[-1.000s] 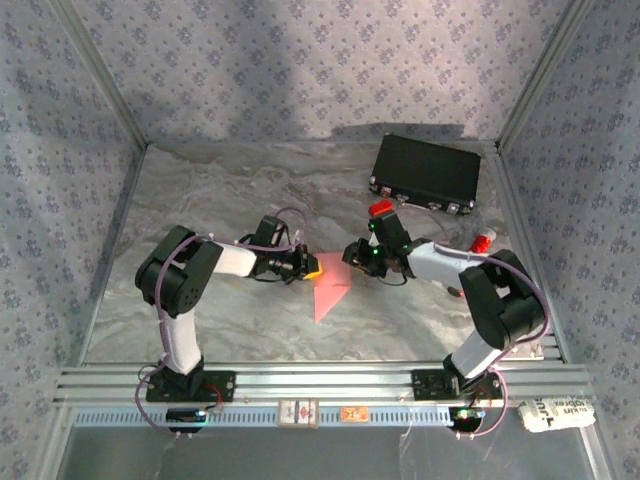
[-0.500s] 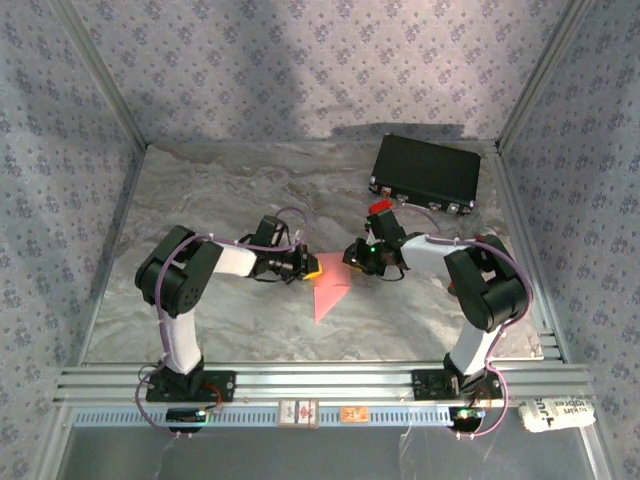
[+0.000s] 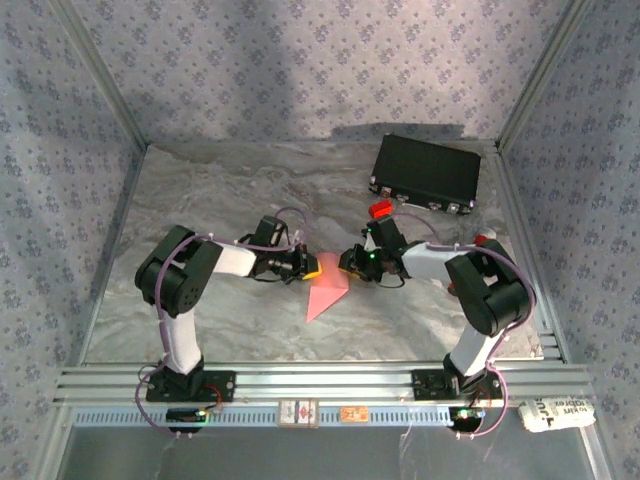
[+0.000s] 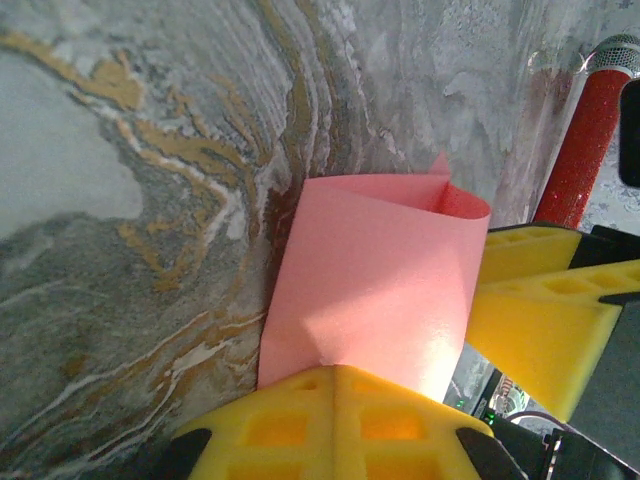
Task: Fold a paper plane with a square sheet of paper (pick it up from the middle)
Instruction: Fold the wing for the fifth time at the center of the table.
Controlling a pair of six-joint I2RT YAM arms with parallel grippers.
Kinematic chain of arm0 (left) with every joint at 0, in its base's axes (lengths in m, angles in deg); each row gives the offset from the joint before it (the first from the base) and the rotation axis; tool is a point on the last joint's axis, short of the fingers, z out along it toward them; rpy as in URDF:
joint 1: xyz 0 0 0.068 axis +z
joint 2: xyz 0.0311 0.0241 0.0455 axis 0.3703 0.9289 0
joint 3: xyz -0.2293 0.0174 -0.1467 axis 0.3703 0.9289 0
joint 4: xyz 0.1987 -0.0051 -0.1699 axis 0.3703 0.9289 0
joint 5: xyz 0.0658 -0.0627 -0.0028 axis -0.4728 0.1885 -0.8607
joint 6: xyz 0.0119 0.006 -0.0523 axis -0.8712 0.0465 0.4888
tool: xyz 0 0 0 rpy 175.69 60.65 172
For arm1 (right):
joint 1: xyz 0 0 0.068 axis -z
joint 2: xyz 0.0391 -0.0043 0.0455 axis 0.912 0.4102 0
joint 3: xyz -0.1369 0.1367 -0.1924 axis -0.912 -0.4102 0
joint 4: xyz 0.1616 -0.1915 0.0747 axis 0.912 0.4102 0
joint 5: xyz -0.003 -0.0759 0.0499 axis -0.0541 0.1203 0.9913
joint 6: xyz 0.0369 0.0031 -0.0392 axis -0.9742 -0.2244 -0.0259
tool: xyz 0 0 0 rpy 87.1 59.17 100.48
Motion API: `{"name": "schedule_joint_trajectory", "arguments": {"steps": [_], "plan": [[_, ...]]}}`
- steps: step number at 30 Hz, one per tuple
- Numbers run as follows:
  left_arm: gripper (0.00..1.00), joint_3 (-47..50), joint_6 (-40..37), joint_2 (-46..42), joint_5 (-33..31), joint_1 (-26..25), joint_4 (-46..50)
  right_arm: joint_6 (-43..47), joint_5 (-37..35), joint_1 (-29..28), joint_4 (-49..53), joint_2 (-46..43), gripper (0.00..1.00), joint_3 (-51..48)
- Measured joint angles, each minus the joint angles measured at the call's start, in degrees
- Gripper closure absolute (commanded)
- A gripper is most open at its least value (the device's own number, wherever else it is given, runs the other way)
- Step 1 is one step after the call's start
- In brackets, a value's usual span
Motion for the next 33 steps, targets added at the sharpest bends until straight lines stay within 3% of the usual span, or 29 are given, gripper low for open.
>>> {"name": "schedule_joint_trajectory", "arguments": {"steps": [17, 33], "plan": [[1.00, 0.28, 0.02, -0.02, 0.02, 0.04, -0.50, -6.08, 5.64, 0.31, -6.80, -5.95, 0.59, -6.71], [1.00, 0.33, 0.00, -0.15, 0.00, 0.09, -0.24, -6.40, 7.87, 0.81, -11.47, -2.56, 0.69, -6.69]]}}
